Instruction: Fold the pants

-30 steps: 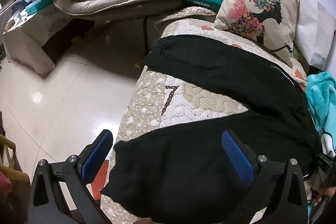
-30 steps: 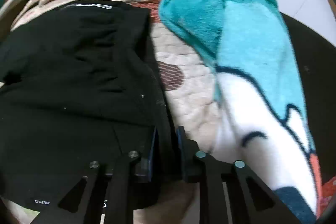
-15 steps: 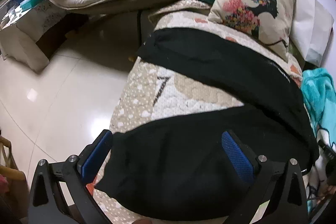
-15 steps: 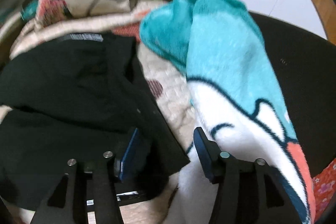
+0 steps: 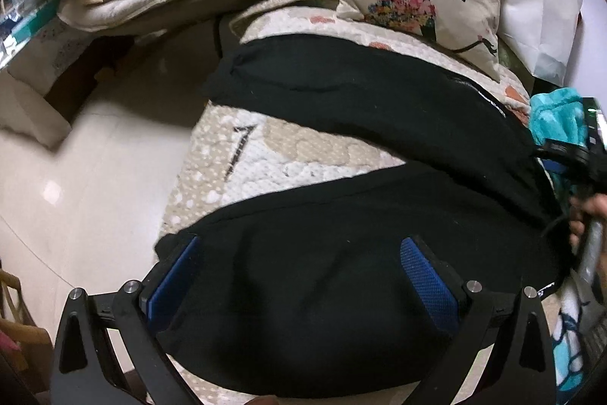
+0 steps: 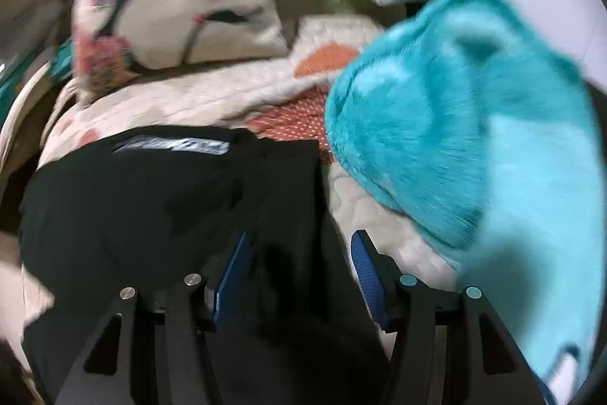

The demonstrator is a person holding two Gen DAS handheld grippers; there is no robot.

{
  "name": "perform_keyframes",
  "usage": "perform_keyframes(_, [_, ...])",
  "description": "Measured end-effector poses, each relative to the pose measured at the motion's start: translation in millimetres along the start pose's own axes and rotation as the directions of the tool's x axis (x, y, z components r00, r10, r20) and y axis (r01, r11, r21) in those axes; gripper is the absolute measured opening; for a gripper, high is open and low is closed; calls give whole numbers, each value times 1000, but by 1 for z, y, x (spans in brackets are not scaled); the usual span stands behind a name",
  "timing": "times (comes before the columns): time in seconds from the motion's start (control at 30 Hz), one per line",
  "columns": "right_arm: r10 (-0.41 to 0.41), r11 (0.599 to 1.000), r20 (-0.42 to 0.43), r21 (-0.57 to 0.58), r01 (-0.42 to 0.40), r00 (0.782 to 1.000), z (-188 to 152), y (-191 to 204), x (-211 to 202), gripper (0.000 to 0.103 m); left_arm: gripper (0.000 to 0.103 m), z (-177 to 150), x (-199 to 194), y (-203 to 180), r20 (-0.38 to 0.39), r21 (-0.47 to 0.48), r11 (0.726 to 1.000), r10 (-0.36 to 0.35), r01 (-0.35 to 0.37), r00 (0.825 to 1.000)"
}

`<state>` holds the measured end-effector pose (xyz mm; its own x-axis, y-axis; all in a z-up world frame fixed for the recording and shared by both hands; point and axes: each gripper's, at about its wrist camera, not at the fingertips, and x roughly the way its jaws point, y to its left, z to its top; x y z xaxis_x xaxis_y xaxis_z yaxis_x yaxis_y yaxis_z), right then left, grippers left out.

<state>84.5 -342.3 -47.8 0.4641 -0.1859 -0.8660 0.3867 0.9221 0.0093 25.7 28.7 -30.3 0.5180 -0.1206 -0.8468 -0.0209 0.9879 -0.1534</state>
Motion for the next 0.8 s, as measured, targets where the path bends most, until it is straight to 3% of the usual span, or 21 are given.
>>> perform_keyframes(0.03, [12,1000,-14,14,-11,1000,2,-2,5,59,103,1,2,0,-9,-8,1000,-6,6,1000])
perform_keyframes(0.1, [41,999,-27,32,-40,999,8,-2,15,39,103,2,6,0,-26,-25,1000,-19,19,999])
perform_keyframes(0.2, [20,1000,-15,-12,-20,1000,20,-1,18,21,103,5,11,1,-37,-46,999,-29,28,999])
perform_keyframes(0.3, [-57,998,23,-39,57,998,33,0,14,17,103,6,15,2,-47,-54,998,-26,23,999])
perform_keyframes(0.37, [-106,993,35,-39,107,994,39,3,17,17,103,5,18,3,-58,-58,998,-25,22,998])
perform_keyframes(0.43, [-119,993,7,-23,119,993,41,3,24,27,103,5,20,4,-65,-58,998,-15,11,998])
perform_keyframes(0.47, [-109,994,-4,-7,109,994,42,0,26,35,103,5,21,4,-66,-56,998,-10,6,998])
perform_keyframes(0.63, [12,993,5,113,-12,1000,42,-24,11,41,103,3,21,-5,-43,-4,1000,20,-20,999])
perform_keyframes(0.7, [36,985,23,167,-39,999,39,-36,-3,48,103,0,23,-13,-37,40,998,40,-39,999])
perform_keyframes(0.8, [64,984,39,161,-70,997,29,-39,-29,58,103,-10,33,-26,-57,112,992,68,-61,996])
